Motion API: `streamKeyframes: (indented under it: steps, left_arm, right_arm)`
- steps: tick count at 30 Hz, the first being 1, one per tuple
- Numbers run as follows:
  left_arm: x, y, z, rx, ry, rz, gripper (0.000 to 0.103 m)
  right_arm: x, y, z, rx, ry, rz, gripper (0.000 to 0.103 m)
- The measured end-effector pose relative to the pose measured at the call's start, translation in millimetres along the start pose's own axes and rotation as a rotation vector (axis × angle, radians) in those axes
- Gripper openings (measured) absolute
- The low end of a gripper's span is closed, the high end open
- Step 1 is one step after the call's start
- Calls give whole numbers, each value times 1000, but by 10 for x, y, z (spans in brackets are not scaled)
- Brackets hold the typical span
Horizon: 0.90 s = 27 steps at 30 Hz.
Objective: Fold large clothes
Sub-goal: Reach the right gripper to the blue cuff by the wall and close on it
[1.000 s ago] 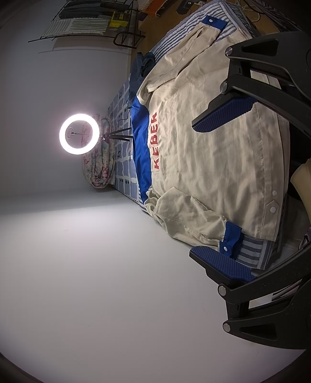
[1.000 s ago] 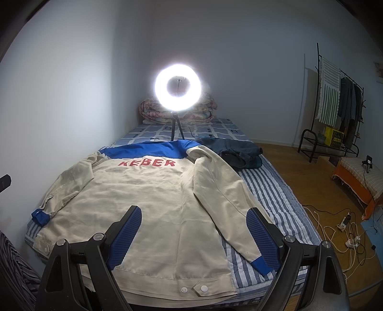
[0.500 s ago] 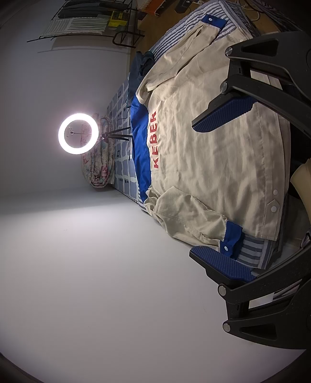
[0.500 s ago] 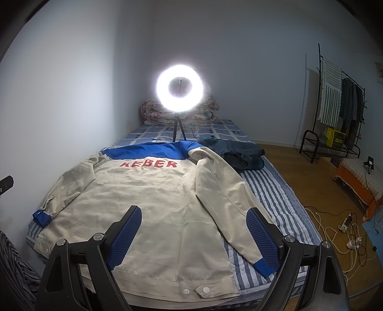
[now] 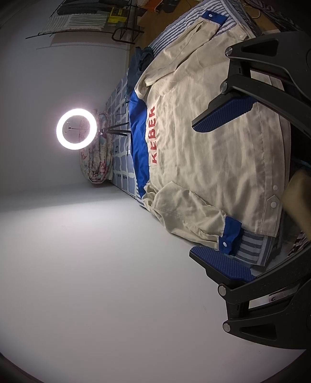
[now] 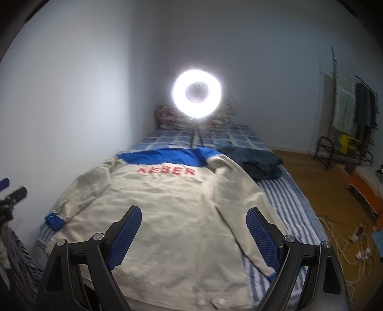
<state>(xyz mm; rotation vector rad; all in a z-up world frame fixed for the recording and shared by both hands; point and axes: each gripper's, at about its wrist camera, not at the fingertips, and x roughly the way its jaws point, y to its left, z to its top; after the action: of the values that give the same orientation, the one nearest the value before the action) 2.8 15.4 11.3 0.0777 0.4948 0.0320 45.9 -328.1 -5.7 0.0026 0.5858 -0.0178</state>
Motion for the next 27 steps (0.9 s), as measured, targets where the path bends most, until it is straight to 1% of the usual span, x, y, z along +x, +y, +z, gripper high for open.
streamKeyframes:
  steps: [4,6,8,9,11,12,13,14,15,16,18,20,22,23,25,27]
  left_arm:
    - [58,48,-90,-8,-2,4,98]
    - [91,66,-156,3,9,1,98]
    - [123,111,-239,-1,24,15,98]
    - [140,147,-281,-9,33,21,97]
    - [161,219,-379,-29,52,32,88]
    - [156,256,-435,-43,64,43,77]
    - [152,313,-496,-59,77,48,68]
    - [160,363,-541,-72,89,49,64]
    - [168,420,-595,-85,103,49,56]
    - [172,479,-654,-98,115,51,49]
    - [179,572,-754,-114,134,55,46]
    - [185,655,-840,-132,148,60,46]
    - [205,740,-905,-156,162,57,46]
    - [213,784,-929,-166,165,56,46]
    - [229,863,-953,-182,167,58,46]
    - [239,958,-974,-209,171,56,46]
  right_arm:
    - [128,204,132,-14,-48,109,92]
    - [273,349,224,-24,-42,178,92]
    - [418,493,297,-54,-19,239,92]
    - [524,600,346,-79,2,279,92]
    - [714,800,409,-122,47,348,92]
    - [798,897,433,-139,66,378,91]
    - [895,988,459,-158,85,411,86]
    - [1008,1104,482,-177,111,450,82]
    - [1133,1231,498,-198,144,496,75]
    - [1253,1355,505,-214,177,541,71]
    - [1434,1553,485,-225,224,613,67]
    - [1611,1770,473,-230,276,680,62]
    - [1802,2075,431,-227,346,754,59]
    - [1836,2193,417,-225,369,778,58]
    - [2003,2519,344,-216,444,850,58]
    - [2162,2768,299,-201,499,878,58]
